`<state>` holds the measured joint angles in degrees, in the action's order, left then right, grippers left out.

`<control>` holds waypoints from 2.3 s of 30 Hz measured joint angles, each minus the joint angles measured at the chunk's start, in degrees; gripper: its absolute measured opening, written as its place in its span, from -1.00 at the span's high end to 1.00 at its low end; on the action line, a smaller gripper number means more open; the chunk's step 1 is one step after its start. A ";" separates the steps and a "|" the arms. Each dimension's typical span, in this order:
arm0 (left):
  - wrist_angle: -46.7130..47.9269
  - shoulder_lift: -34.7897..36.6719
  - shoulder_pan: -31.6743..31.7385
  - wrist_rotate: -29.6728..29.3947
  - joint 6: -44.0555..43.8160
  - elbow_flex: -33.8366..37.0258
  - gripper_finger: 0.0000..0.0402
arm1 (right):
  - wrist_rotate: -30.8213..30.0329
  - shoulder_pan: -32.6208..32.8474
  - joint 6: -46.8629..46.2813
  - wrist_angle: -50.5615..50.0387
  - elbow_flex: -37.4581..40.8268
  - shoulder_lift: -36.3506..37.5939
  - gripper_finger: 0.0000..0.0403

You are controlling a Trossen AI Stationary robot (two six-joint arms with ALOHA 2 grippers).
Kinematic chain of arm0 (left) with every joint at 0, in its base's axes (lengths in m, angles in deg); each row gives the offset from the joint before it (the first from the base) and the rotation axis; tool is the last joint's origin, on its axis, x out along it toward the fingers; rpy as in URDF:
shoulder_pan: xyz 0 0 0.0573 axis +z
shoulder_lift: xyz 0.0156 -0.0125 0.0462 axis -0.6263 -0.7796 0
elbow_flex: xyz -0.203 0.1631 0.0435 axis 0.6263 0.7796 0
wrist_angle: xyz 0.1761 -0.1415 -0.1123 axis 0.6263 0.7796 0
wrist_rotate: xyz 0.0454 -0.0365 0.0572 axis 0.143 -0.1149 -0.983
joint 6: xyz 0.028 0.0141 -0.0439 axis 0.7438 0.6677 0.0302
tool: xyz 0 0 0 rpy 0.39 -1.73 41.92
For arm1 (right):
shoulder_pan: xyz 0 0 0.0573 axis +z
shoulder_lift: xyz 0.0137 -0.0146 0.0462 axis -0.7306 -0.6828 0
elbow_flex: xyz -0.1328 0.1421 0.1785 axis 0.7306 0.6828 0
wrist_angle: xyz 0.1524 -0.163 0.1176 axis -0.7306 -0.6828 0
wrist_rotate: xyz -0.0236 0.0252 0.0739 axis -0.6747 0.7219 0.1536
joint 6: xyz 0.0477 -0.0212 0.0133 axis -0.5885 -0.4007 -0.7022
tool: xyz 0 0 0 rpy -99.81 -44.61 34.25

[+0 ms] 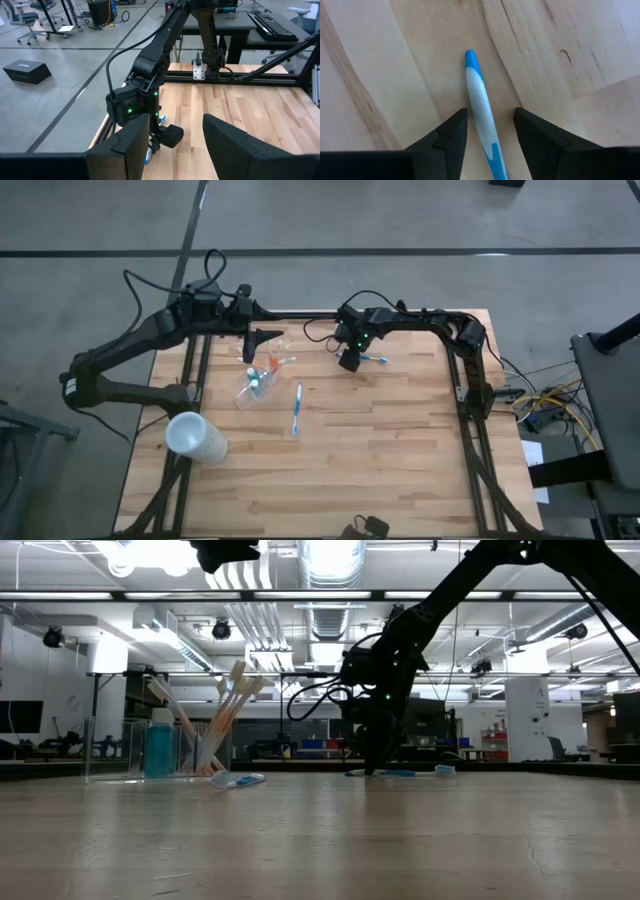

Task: Pick & Place toothbrushing station
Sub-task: Put the top blue toothbrush into the transparent organizer

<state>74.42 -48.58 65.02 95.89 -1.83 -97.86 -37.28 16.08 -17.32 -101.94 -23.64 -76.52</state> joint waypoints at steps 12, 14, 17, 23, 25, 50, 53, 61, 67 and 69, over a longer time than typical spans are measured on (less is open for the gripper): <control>-0.02 0.00 0.00 -0.02 0.00 0.00 0.05 | -0.10 0.00 0.18 0.22 0.09 -0.24 0.38; -0.01 0.00 0.00 -0.01 0.01 0.00 0.05 | -0.08 0.00 0.20 0.30 0.24 -0.28 0.40; -0.02 0.00 -0.04 -0.01 0.02 0.00 0.05 | -0.07 0.00 0.22 0.50 0.65 -0.28 0.43; -0.02 0.00 -0.04 -0.01 0.01 0.00 0.05 | -0.05 0.00 0.22 0.39 0.98 -0.30 0.54; 0.00 0.00 -0.04 -0.02 0.00 0.00 0.05 | -0.05 0.00 0.22 0.34 0.98 -0.30 0.59; 0.00 0.00 0.02 -0.02 0.00 0.00 0.05 | 3.70 0.00 4.21 -1.03 1.18 0.14 0.88; 0.00 0.00 0.02 -0.01 0.00 0.00 0.05 | 5.36 0.17 5.68 -1.81 1.24 0.60 0.88; -0.01 0.00 0.01 -0.02 0.01 0.00 0.05 | 10.59 2.70 10.39 -4.12 1.57 3.35 0.88; -0.02 0.00 0.00 -0.02 0.02 0.00 0.05 | 10.15 6.69 13.41 -6.54 1.51 5.93 0.88; 0.00 0.00 0.00 -0.02 0.02 0.00 0.05 | 10.18 8.48 14.11 -7.09 1.49 6.96 0.88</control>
<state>74.42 -48.58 65.02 95.87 -1.81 -97.86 -27.10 24.56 -3.21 -109.03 -22.15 -69.55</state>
